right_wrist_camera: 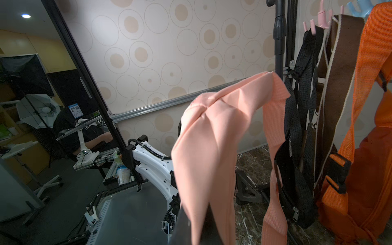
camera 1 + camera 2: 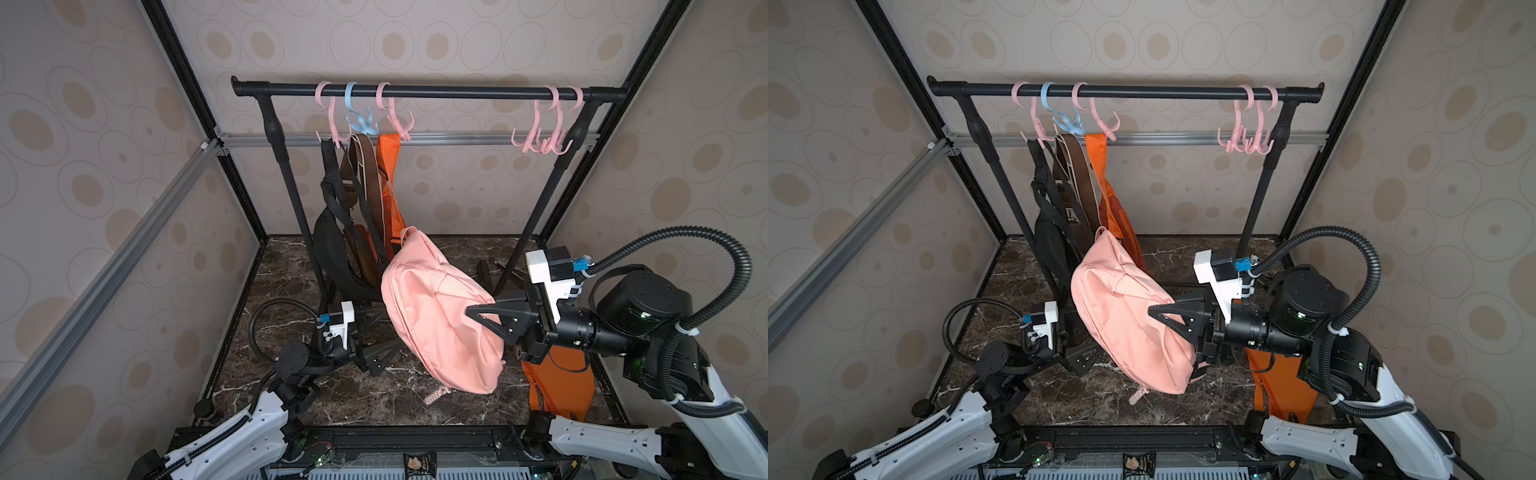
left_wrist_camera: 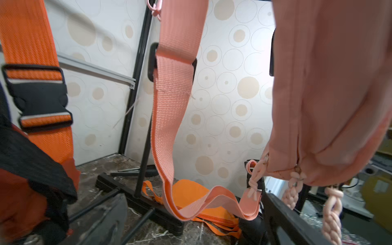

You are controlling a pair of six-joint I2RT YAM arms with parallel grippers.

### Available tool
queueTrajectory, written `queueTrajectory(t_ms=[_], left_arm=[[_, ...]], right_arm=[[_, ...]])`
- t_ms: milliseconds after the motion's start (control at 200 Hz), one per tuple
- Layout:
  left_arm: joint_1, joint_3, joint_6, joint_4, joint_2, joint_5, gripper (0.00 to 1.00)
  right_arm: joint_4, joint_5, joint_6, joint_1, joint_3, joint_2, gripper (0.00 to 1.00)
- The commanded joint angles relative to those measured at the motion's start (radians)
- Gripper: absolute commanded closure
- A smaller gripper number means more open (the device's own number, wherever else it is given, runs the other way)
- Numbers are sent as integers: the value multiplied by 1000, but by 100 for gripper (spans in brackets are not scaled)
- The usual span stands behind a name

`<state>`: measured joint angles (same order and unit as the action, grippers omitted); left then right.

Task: Hang the bag on a hook
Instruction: Pick up the bag from the center of the board.

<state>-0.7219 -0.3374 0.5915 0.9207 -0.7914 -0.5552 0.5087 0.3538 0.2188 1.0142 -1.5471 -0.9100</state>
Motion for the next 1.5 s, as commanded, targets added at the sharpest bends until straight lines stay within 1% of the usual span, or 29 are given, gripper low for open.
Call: queueTrajectory(t_ms=[0, 140, 190, 270, 445, 500, 600, 675, 740, 750, 815, 880, 940, 980, 1055, 1135, 1216, 1276, 1326, 1401, 1441, 1491], left_arm=[[-12, 19, 162, 228, -37, -35, 2], [-29, 7, 155, 217, -59, -32, 7], [-41, 3, 139, 204, -66, -26, 11], [-54, -5, 110, 162, -83, -8, 15], [-89, -23, 88, 173, -141, 14, 28], [-93, -23, 78, 170, -148, 29, 34], [-96, -18, 66, 153, -149, 58, 40], [-97, -14, 62, 147, -146, 78, 53], [-97, -6, 65, 164, -148, 79, 61], [-97, -6, 66, 166, -147, 100, 62], [-97, -7, 70, 181, -159, 112, 74], [-99, -14, 66, 180, -164, 112, 82], [-99, -23, 51, 157, -152, 114, 93], [-96, -34, 29, 107, -131, 131, 100], [-97, -68, -34, -38, -66, 196, 100], [-97, -137, -120, -262, 4, 308, 100], [-97, -269, -232, -535, 45, 420, 100], [-96, -381, -304, -714, 40, 504, 100], [-96, -469, -370, -831, 19, 539, 100], [-97, -630, -444, -1002, -44, 589, 100], [-97, -716, -485, -1064, -80, 604, 100], [-96, -813, -529, -1140, -126, 595, 100]], right_arm=[[-51, 43, -1, -3, -4, 16, 100], [-71, 56, 4, -4, 16, 21, 100], [-84, 70, 7, -3, 24, 22, 100], [-112, 87, 15, -4, 35, 26, 100], [-138, 103, 17, -3, 46, 26, 100], [-152, 113, 21, -3, 51, 29, 100], [-165, 113, 20, -3, 61, 40, 100], [-174, 110, 20, -4, 74, 48, 100], [-181, 109, 23, -4, 86, 53, 100], [-182, 109, 23, -3, 88, 54, 100], [-187, 108, 24, -4, 101, 58, 100], [-187, 90, 21, -4, 111, 67, 100], [-179, 68, 12, -4, 117, 78, 100], [-168, 41, 4, -4, 124, 88, 100], [-145, -52, -6, -3, 152, 113, 100], [-111, -265, -2, -3, 193, 139, 100], [-64, -440, -20, -3, 237, 155, 99], [-34, -502, -46, -4, 258, 161, 93], [-35, -526, -75, -3, 283, 170, 84], [-27, -619, -83, -4, 287, 176, 77], [-26, -643, -99, -4, 283, 182, 72], [-31, -684, -110, -3, 278, 192, 64]])
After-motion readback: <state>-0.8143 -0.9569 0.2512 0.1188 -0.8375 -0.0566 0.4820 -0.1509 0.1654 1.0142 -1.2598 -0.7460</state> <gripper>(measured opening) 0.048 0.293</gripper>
